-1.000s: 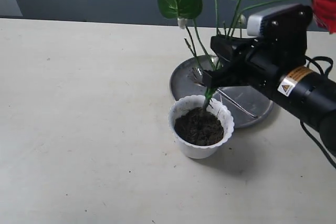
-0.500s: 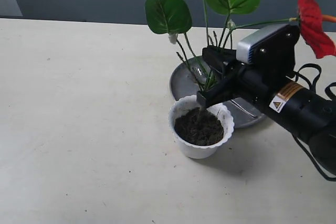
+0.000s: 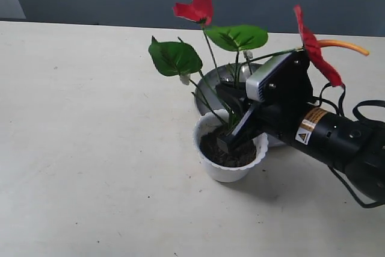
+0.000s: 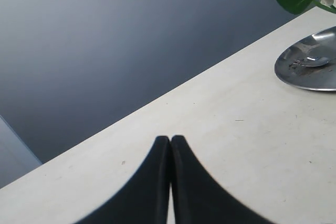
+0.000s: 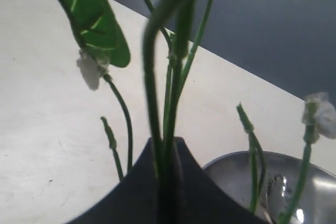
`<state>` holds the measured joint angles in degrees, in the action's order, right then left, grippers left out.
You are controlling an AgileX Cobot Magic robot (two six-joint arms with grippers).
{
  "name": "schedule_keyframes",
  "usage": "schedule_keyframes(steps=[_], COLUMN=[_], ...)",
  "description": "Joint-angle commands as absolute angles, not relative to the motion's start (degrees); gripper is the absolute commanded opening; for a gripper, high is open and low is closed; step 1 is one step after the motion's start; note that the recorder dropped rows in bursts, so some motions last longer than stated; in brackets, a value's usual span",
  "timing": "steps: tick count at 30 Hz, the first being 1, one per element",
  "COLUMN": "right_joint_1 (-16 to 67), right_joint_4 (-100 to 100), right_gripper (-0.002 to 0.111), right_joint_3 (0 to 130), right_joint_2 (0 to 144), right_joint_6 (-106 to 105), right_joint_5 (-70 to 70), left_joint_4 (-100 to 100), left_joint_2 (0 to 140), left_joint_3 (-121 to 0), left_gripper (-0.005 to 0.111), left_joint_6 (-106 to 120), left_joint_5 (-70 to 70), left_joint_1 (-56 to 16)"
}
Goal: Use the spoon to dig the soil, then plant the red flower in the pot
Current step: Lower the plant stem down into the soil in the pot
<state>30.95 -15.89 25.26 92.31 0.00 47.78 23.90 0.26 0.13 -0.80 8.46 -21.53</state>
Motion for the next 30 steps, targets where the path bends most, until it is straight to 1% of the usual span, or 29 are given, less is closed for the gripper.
schedule_keyframes(steps=[1, 24, 27, 30], right_joint_1=[30.8, 30.8, 30.8, 30.8], right_joint_4=[-23.2, -24.1, -24.1, -24.3], right_gripper=[0.0, 0.0, 0.003, 0.012], right_joint_3=[24.9, 24.9, 24.9, 24.9], right_joint_2=[93.0, 92.9, 92.9, 92.9], right_joint_6=[3.0, 10.6, 11.3, 12.4], right_joint_5=[39.6, 36.3, 36.3, 36.3], left_joint_4=[23.5, 23.5, 23.5, 23.5], left_joint_2=[0.0, 0.0, 0.0, 0.0], left_joint_3=[0.0, 0.0, 0.0, 0.0], left_gripper=[0.001, 0.001, 0.001, 0.001], left_joint_6=[-1.1, -1.1, -1.1, -1.1], left_joint_5=[7.9, 7.8, 7.8, 7.8], left_joint_1=[-21.9, -21.9, -21.9, -21.9])
